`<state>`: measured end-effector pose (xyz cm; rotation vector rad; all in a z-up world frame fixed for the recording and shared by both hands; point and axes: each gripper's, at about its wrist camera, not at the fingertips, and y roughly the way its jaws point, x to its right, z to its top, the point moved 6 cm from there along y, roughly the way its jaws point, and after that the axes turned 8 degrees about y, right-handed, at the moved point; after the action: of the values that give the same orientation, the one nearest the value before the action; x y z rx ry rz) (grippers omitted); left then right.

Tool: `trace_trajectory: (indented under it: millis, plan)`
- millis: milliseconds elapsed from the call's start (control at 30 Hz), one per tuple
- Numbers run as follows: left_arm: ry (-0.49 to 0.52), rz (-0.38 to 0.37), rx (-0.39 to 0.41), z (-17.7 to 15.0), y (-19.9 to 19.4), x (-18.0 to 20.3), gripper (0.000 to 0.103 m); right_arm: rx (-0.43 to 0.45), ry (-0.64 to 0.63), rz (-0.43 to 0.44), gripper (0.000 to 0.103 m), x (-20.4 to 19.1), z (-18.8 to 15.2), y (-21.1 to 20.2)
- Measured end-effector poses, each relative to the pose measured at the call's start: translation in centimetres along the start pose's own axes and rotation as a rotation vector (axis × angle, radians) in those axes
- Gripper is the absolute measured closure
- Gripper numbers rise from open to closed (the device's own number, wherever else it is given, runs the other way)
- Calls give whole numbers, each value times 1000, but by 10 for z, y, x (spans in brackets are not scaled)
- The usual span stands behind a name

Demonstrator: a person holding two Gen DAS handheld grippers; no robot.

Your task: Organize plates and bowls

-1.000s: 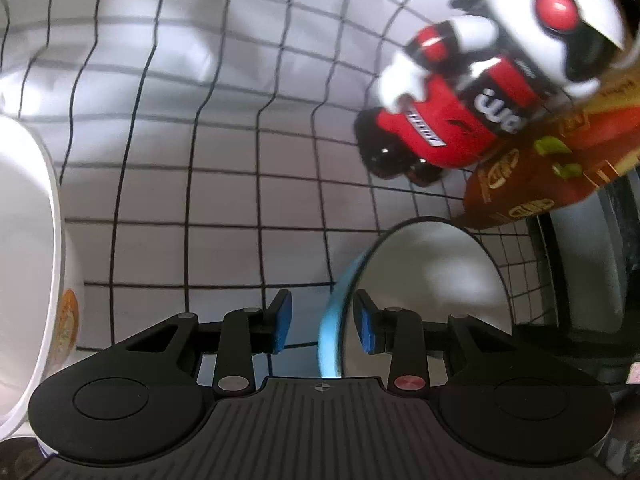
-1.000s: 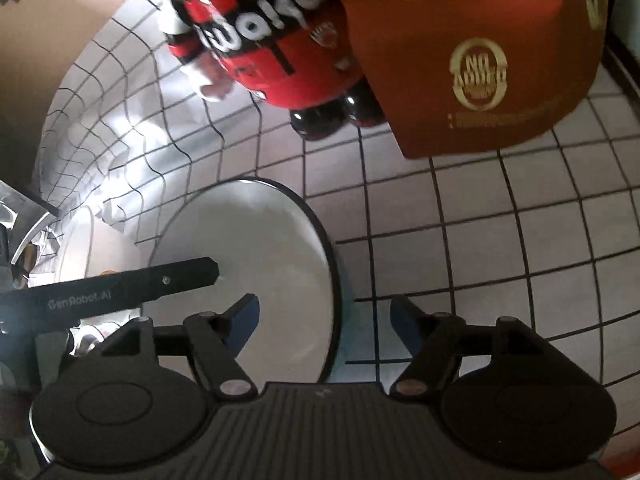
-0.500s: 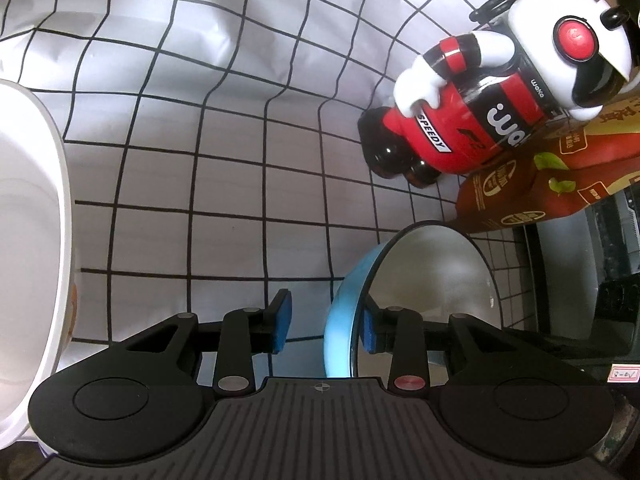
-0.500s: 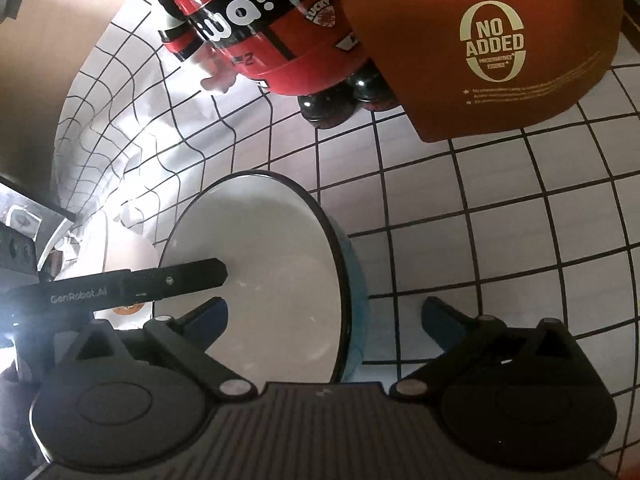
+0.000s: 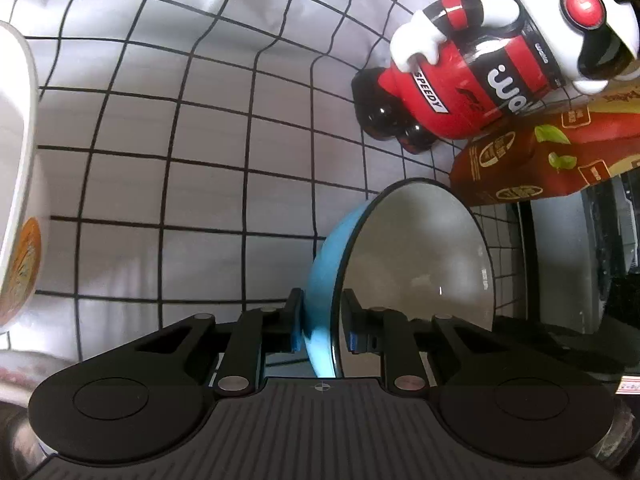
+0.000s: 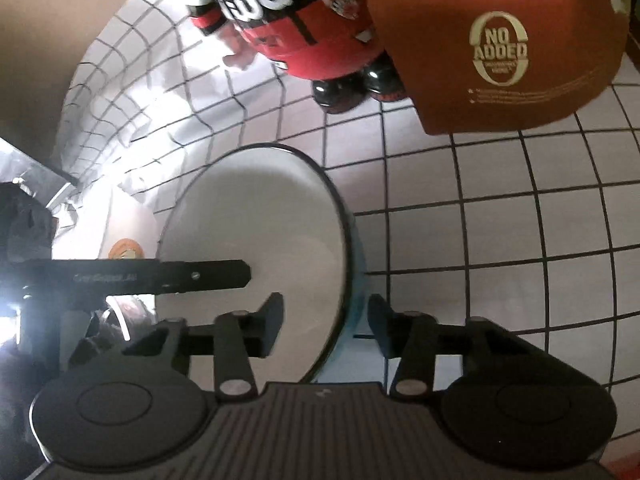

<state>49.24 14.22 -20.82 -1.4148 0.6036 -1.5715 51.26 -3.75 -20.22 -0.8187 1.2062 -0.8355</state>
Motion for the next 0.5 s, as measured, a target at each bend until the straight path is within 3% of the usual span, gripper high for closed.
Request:
trace_trajectory:
  millis: [267, 500]
  plan:
    - [-53, 20, -17, -15, -8, -7, 83, 7, -56, 0, 61, -6, -5, 2]
    - [-39, 96, 2, -10, 3, -3, 82, -16, -29, 41, 61, -1, -3, 14]
